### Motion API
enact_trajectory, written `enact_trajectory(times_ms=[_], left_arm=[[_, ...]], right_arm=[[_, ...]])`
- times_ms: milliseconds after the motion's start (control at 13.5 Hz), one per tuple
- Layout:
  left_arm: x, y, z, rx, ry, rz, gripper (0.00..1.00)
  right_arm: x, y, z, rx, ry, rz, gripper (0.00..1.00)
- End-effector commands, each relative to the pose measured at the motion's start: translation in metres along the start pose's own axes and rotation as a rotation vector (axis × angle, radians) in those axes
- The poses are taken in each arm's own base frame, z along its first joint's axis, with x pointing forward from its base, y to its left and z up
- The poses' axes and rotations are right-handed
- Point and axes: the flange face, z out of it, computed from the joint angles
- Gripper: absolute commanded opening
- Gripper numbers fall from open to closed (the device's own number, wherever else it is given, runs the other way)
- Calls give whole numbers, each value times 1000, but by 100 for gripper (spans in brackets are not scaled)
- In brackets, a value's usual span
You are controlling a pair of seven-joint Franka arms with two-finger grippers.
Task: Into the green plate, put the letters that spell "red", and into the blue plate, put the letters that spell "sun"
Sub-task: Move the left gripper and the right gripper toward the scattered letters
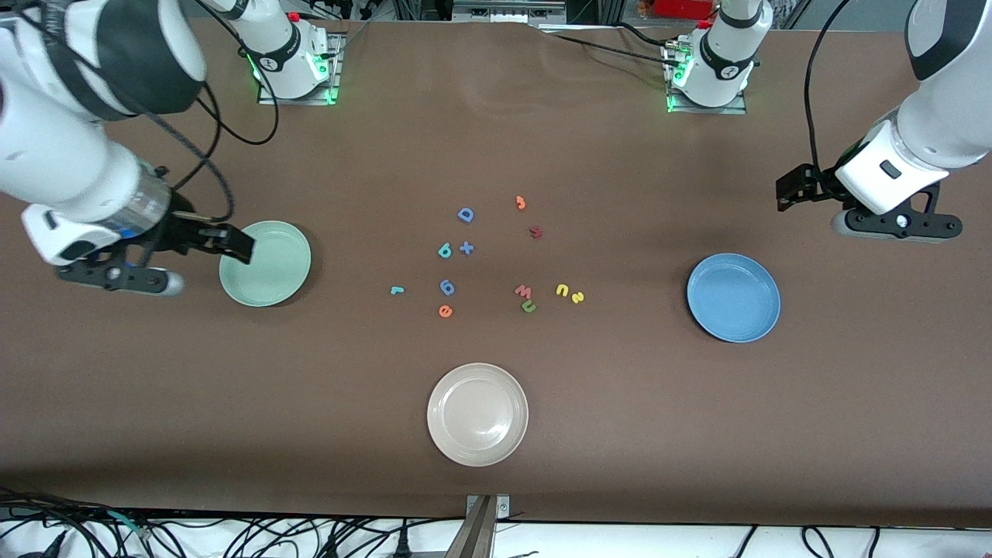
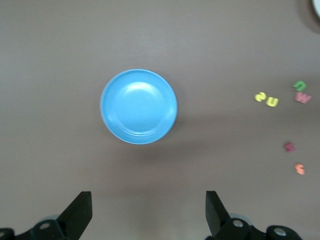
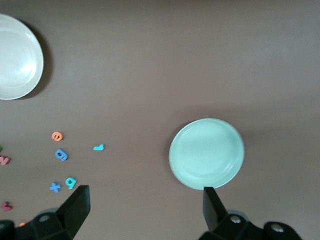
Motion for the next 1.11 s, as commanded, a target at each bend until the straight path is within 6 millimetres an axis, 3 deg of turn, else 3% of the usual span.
enact_trajectory(times_ms=[0, 222, 444, 591, 813, 1035], left_arm=[[5, 22, 7, -82, -20, 48, 100], [35, 52, 39, -96, -20, 91, 100], [68, 86, 92, -100, 3, 135, 100], [85, 94, 130, -113, -11, 106, 100], [105, 93, 178, -131, -32, -7, 100], [107, 123, 213, -116, -82, -241, 100]], right_arm=[[-6, -48, 34, -4, -13, 97, 100], [-11, -95, 82, -30, -34, 203, 100], [-11, -133, 149, -58, -50, 291, 99], [-14, -153, 195, -67, -51, 348, 99], [-29, -153, 257, 9, -79, 406, 99], [-39, -145, 283, -19, -101, 408, 99]])
